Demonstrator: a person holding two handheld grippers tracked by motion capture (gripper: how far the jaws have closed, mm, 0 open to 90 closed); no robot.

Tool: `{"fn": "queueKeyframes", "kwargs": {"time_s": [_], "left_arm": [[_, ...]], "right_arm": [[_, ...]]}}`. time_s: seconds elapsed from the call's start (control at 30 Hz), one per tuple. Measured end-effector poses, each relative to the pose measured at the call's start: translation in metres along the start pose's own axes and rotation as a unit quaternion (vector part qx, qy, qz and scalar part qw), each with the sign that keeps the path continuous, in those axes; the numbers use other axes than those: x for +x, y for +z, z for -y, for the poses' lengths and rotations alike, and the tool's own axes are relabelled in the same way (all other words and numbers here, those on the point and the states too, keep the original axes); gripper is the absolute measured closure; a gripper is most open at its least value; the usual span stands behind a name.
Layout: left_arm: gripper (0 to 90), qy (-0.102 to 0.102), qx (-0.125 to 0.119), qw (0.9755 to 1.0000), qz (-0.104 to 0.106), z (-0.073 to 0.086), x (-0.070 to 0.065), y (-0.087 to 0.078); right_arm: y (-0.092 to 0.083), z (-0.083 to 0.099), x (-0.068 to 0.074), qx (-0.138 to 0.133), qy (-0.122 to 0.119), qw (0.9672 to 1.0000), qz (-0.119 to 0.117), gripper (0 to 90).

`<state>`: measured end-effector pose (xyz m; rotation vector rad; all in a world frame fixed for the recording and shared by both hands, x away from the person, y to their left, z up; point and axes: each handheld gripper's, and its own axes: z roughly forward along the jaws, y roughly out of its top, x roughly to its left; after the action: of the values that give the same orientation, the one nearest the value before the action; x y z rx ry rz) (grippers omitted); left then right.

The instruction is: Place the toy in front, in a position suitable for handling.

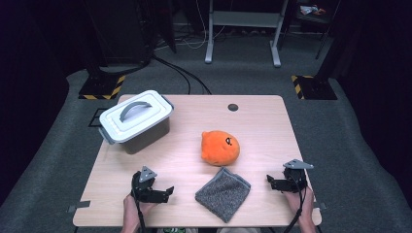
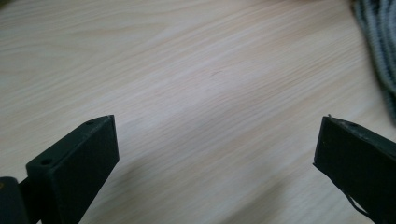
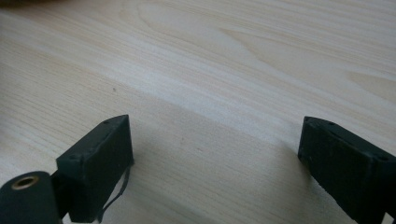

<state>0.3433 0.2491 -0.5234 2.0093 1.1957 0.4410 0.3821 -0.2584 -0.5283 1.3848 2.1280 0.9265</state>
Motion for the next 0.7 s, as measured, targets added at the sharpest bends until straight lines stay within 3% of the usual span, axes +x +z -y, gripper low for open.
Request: {"fn": "queueKeyframes", "kwargs": {"time_s": [0.3, 0.43, 0.53, 0.7], "left_arm": [[0.0, 0.007, 0.008, 0.9996, -0.025, 0.005, 0.002, 0.006], [0.0, 0.018, 0.016, 0.9991, -0.035, 0.005, 0.001, 0.006], [0.0, 0.023, 0.021, 0.9989, -0.036, 0.005, 0.000, 0.006], [0.0, 0.023, 0.021, 0.9989, -0.036, 0.005, 0.000, 0.007]], "right_arm": [[0.000, -0.002, 0.001, 0.008, -0.006, 0.9999, 0.006, 6.1], [-0.006, -0.004, 0.005, -0.001, 0.006, 0.9998, -0.017, 6.2], [-0.015, -0.011, 0.017, -0.014, -0.006, 0.9994, -0.032, 6.6], [-0.026, -0.026, 0.048, -0.027, -0.042, 0.9964, -0.069, 6.5]]}}
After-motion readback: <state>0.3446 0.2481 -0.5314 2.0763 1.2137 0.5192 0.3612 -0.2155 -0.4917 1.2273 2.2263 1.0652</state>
